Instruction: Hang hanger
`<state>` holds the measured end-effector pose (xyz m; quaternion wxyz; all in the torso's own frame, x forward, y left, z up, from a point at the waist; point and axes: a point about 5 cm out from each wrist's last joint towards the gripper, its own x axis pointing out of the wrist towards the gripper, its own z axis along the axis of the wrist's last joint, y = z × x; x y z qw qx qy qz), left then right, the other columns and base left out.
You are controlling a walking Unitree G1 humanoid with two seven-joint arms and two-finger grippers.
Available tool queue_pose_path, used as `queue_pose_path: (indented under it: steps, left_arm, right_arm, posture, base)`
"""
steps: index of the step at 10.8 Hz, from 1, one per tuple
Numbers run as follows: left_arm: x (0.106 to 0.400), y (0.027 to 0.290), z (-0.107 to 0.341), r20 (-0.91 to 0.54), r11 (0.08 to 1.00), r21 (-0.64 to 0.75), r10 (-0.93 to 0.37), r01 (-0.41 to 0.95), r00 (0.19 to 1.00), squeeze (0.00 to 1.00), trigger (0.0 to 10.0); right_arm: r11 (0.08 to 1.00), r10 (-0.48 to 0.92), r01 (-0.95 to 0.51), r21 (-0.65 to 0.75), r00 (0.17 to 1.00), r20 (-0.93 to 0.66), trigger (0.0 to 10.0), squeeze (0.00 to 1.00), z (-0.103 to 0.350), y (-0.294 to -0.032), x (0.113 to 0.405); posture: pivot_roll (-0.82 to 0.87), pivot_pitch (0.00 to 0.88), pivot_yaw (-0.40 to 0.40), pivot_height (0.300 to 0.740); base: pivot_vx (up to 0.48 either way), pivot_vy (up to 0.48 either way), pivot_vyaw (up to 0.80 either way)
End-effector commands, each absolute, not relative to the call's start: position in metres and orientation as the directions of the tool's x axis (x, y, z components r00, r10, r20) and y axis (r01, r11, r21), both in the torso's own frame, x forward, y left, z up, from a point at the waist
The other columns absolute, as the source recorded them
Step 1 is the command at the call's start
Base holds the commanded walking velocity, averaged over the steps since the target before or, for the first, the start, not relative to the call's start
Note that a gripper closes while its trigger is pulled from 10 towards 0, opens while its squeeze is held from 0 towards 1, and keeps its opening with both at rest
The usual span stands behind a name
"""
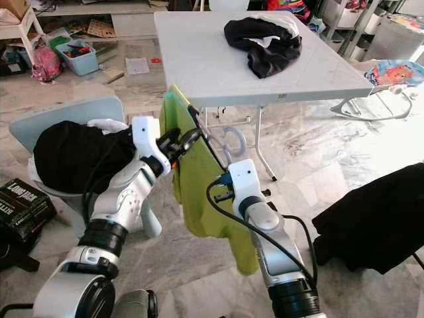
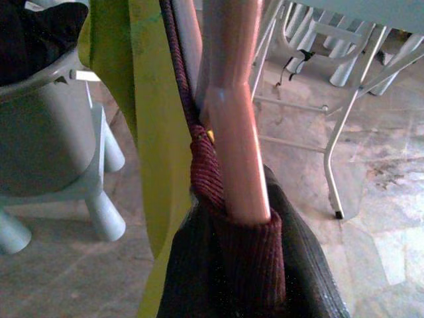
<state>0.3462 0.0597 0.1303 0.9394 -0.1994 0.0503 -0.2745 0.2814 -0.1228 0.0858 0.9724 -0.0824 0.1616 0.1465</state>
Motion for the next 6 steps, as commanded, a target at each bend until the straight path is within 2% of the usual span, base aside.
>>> queue_pose_path:
  steps: [1, 2, 3, 4, 5, 6]
  left_arm:
    - [0.347, 0.055, 0.134, 0.013, 0.765, -0.398, -0.548, 0.507, 0.837, 1.0, 10.0]
    - [0.347, 0.054, 0.13, -0.004, 0.766, -0.402, -0.549, 0.501, 0.836, 1.0, 10.0]
    - [0.348, 0.056, 0.128, -0.01, 0.767, -0.412, -0.544, 0.492, 0.839, 0.0, 7.4]
    - [0.349, 0.056, 0.128, -0.012, 0.763, -0.429, -0.541, 0.484, 0.841, 0.0, 1.0]
    - [0.349, 0.058, 0.125, -0.022, 0.766, -0.431, -0.537, 0.476, 0.843, 0.0, 0.0]
    - [0.349, 0.058, 0.122, -0.029, 0.77, -0.429, -0.535, 0.472, 0.845, 0.0, 0.0]
  right_arm:
    - [0.948, 0.251, -0.296, -0.12, 0.922, -0.293, 10.0, 0.0, 0.094, -0.125, 0.284]
    - [0.94, 0.286, -0.326, -0.102, 0.914, -0.288, 10.0, 0.0, 0.096, -0.122, 0.281]
    - [0.92, 0.339, -0.379, -0.096, 0.896, -0.288, 10.0, 0.0, 0.098, -0.12, 0.274]
    - [0.922, 0.333, -0.374, -0.099, 0.897, -0.29, 10.0, 0.0, 0.097, -0.124, 0.272]
    - [0.927, 0.319, -0.362, -0.102, 0.9, -0.297, 10.0, 0.0, 0.095, -0.13, 0.27]
    - [0.935, 0.311, -0.345, -0.077, 0.907, -0.283, 10.0, 0.0, 0.099, -0.133, 0.271]
  posture:
    - [-0.12, 0.0, -0.043, 0.74]
    - [-0.12, 0.0, -0.042, 0.74]
    - [-0.11, 0.0, -0.043, 0.74]
    - [-0.12, 0.0, -0.043, 0.74]
    - [-0.12, 0.0, -0.042, 0.74]
    - [-0.12, 0.0, -0.04, 0.74]
  base:
    - [0.0, 0.0, 0.0]
    - [0.0, 0.0, 0.0]
    - [0.0, 0.0, 0.0]
    - [0.0, 0.0, 0.0]
    - [0.0, 0.0, 0.0]
    - [0.0, 0.0, 0.0]
